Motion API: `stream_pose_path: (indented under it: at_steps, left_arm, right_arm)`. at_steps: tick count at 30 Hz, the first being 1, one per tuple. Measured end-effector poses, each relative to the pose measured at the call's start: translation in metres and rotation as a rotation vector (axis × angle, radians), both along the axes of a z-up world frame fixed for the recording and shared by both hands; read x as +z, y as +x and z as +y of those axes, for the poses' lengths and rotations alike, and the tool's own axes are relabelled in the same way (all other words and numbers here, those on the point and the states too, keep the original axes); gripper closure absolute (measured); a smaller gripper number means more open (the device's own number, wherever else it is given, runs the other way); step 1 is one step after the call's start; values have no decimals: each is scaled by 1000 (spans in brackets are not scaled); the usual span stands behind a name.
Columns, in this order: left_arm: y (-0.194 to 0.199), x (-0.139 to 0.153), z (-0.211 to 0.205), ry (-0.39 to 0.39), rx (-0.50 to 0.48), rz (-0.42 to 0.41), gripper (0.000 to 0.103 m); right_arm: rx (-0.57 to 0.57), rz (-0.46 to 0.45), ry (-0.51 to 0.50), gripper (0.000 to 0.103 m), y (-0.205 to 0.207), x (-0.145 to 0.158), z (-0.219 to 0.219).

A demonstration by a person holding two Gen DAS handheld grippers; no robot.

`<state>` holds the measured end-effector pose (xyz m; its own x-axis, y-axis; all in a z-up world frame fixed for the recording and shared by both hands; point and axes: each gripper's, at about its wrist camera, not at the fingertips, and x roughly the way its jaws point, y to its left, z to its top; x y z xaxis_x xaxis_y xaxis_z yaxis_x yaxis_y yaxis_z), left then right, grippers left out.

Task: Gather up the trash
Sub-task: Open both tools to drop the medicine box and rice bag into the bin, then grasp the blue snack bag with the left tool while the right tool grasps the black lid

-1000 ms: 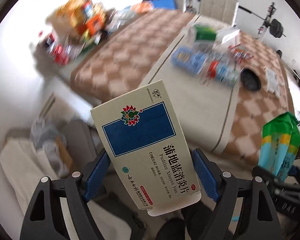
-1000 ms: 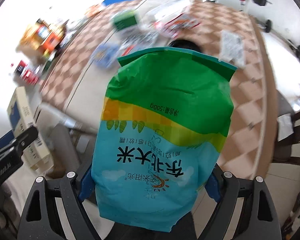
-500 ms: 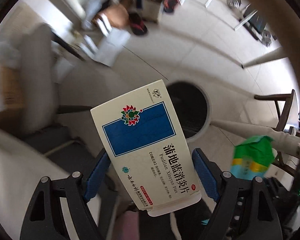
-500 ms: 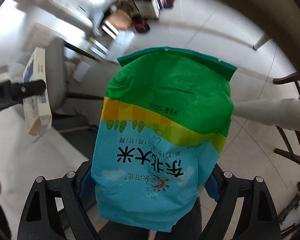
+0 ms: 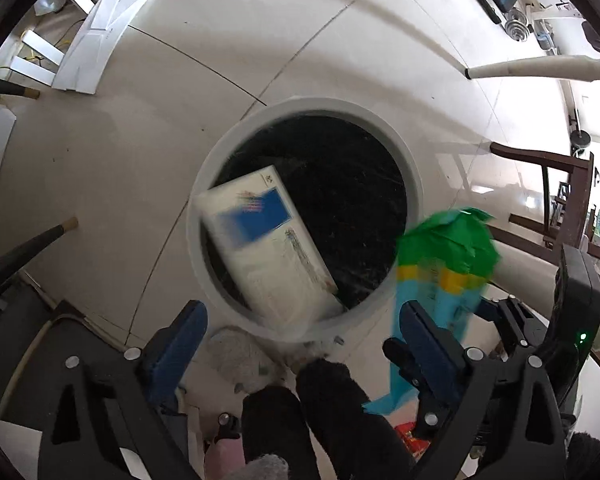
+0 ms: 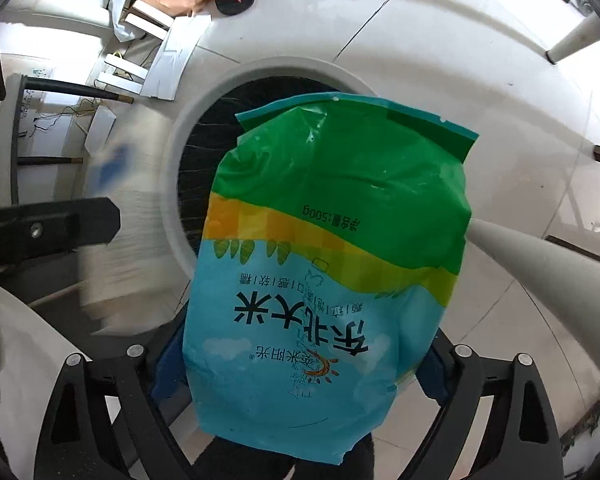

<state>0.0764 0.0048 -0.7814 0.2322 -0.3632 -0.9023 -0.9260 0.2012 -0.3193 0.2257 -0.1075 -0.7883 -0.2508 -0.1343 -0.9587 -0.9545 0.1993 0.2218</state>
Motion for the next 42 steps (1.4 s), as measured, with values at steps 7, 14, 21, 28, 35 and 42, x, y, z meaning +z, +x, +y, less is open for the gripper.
stream_pose_path:
  at_steps: [7,14,21,28,35,42]
  left_arm:
    - [-22,34,-22,103,31,117,5]
    - [-43,88,-49,226,62,259,5]
    - [-72,130,-74,274,54,318,5]
    - [-88,184,-96,290,64,316,5]
    - [-89,261,-114,355,40,278,5]
    - [-93,338,-131,403,26,259,5]
  right_arm:
    - [-3,-45,12,0,11,8,2]
    - [-34,-184,31,0,0,40,1]
    - [-88,-250,29,0,-8,87,-23]
    - [-90,-242,72,0,-30,152,-46]
    - [-114,-219,131,0,-40,242,-68]
    - [-136,-198,175,0,-44,338,-91]
